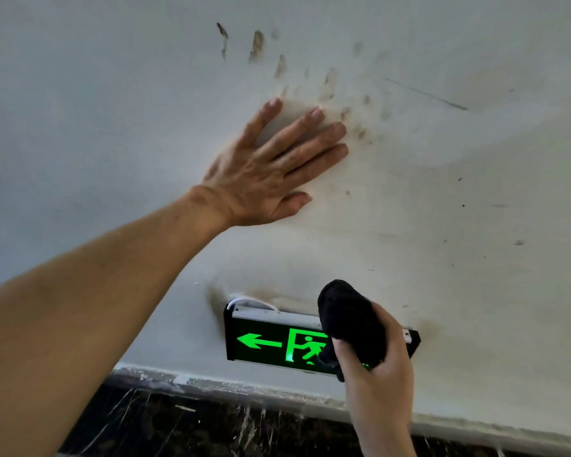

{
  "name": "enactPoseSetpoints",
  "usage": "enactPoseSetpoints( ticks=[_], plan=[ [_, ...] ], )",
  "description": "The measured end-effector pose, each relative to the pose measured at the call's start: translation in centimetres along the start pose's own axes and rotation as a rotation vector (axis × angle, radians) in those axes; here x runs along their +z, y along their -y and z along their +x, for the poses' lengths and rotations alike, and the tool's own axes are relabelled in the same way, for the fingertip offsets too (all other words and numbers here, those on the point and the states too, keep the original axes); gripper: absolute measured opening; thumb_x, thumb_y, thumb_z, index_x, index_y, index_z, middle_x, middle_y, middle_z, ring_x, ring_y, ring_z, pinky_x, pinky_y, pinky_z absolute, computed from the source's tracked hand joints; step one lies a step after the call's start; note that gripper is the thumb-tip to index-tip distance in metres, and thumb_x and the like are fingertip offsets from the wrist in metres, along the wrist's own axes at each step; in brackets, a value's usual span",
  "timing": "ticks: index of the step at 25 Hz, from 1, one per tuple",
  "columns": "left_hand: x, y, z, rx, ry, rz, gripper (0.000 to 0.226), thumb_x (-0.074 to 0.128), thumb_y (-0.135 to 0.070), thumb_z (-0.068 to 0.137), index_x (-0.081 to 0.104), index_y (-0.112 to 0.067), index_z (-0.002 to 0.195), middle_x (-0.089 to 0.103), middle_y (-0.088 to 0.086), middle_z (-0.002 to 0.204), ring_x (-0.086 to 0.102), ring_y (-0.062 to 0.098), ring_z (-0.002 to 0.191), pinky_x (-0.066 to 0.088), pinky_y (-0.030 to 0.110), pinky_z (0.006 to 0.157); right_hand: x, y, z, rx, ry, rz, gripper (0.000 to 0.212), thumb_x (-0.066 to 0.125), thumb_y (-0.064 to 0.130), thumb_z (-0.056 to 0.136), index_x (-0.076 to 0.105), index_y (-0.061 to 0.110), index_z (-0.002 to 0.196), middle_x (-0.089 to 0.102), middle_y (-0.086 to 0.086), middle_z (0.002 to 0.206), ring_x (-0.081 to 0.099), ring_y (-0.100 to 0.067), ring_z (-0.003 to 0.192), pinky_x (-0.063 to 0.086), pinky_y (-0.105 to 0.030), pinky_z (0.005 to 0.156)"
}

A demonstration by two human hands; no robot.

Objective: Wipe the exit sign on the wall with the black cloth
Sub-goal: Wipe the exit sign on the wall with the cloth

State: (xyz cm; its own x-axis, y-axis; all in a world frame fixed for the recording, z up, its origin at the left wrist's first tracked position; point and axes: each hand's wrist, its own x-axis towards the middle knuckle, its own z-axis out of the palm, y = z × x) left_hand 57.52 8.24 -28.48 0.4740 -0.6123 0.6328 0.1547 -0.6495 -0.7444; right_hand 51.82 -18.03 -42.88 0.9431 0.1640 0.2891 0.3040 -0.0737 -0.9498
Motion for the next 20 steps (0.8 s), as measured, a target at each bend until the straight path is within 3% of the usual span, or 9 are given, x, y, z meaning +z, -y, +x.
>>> enactPoseSetpoints(
  ticks=[2, 4, 6, 8, 10, 14, 16, 20],
  plan=[
    [0.0, 0.0, 0.1, -0.004, -0.007, -0.018, 0.075, 0.047, -0.050, 0.095, 0.025, -0.017, 0.159, 0.023, 0.004, 0.160, 0.025, 0.030, 0.146, -0.001, 0.053, 0.120, 1.9, -0.3, -0.1, -0.271, -0.024, -0.246, 0.078, 0.077, -0.008, 0.066, 0.053, 0.042, 0.122, 0.059, 0.027, 0.115, 0.055, 0.001, 0.110, 0.054, -0.025, 0.089],
    [0.0, -0.1, 0.2, -0.006, -0.015, -0.022, 0.074, 0.047, -0.051, 0.094, 0.028, -0.018, 0.158, 0.024, 0.003, 0.160, 0.025, 0.030, 0.146, 0.001, 0.053, 0.120, 3.7, -1.1, 0.4, -0.542, -0.001, -0.420, 0.086, 0.079, -0.013, 0.057, 0.049, 0.024, 0.129, 0.057, 0.012, 0.119, 0.049, -0.008, 0.113, 0.050, -0.035, 0.095],
    [0.1, -0.1, 0.2, -0.011, -0.019, -0.026, 0.074, 0.047, -0.051, 0.094, 0.028, -0.019, 0.158, 0.024, 0.003, 0.160, 0.025, 0.029, 0.146, 0.002, 0.053, 0.121, 5.9, -1.5, 1.1, -0.690, 0.061, -0.512, 0.079, 0.073, -0.010, 0.059, 0.049, 0.017, 0.129, 0.065, -0.002, 0.115, 0.054, -0.019, 0.109, 0.051, -0.038, 0.094],
    [0.1, -0.2, 0.2, -0.015, -0.025, -0.029, 0.074, 0.047, -0.051, 0.094, 0.028, -0.019, 0.158, 0.024, 0.002, 0.159, 0.026, 0.029, 0.146, 0.002, 0.053, 0.121, 7.8, -2.2, 1.3, -0.776, 0.128, -0.607, 0.064, 0.064, -0.002, 0.065, 0.053, 0.017, 0.126, 0.069, -0.005, 0.111, 0.061, -0.025, 0.104, 0.053, -0.039, 0.090],
    [0.1, -0.2, 0.2, -0.016, -0.024, -0.030, 0.073, 0.046, -0.051, 0.094, 0.029, -0.019, 0.158, 0.025, 0.002, 0.159, 0.026, 0.030, 0.146, 0.006, 0.055, 0.121, 9.2, -3.1, 1.1, -0.779, 0.235, -0.716, 0.061, 0.068, 0.005, 0.064, 0.060, 0.018, 0.123, 0.069, -0.002, 0.111, 0.063, -0.026, 0.103, 0.053, -0.039, 0.091],
    [0.1, -0.2, 0.3, -0.022, -0.030, -0.027, 0.073, 0.046, -0.052, 0.093, 0.030, -0.020, 0.157, 0.026, 0.002, 0.158, 0.027, 0.029, 0.145, 0.015, 0.057, 0.117, 10.9, -3.7, 0.6, -0.526, 0.495, -0.987, 0.085, 0.089, 0.027, 0.038, 0.063, 0.019, 0.118, 0.066, 0.000, 0.111, 0.064, -0.027, 0.104, 0.053, -0.042, 0.090],
    [0.1, -0.2, 0.3, -0.023, -0.034, -0.023, 0.074, 0.046, -0.053, 0.094, 0.030, -0.020, 0.157, 0.026, 0.002, 0.159, 0.027, 0.029, 0.145, 0.014, 0.056, 0.117, 11.2, -3.9, 0.4, -0.466, 0.526, -1.028, 0.090, 0.091, 0.032, 0.033, 0.062, 0.018, 0.117, 0.066, -0.001, 0.110, 0.065, -0.026, 0.102, 0.055, -0.042, 0.086],
    [0.1, -0.2, 0.2, -0.025, -0.037, -0.004, 0.073, 0.045, -0.053, 0.094, 0.029, -0.021, 0.158, 0.026, 0.002, 0.159, 0.027, 0.029, 0.145, 0.010, 0.055, 0.120, 10.9, -4.3, 0.5, -0.488, 0.497, -1.047, 0.084, 0.091, 0.021, 0.032, 0.068, 0.015, 0.113, 0.070, -0.001, 0.107, 0.068, -0.026, 0.101, 0.057, -0.040, 0.081]
  ],
)
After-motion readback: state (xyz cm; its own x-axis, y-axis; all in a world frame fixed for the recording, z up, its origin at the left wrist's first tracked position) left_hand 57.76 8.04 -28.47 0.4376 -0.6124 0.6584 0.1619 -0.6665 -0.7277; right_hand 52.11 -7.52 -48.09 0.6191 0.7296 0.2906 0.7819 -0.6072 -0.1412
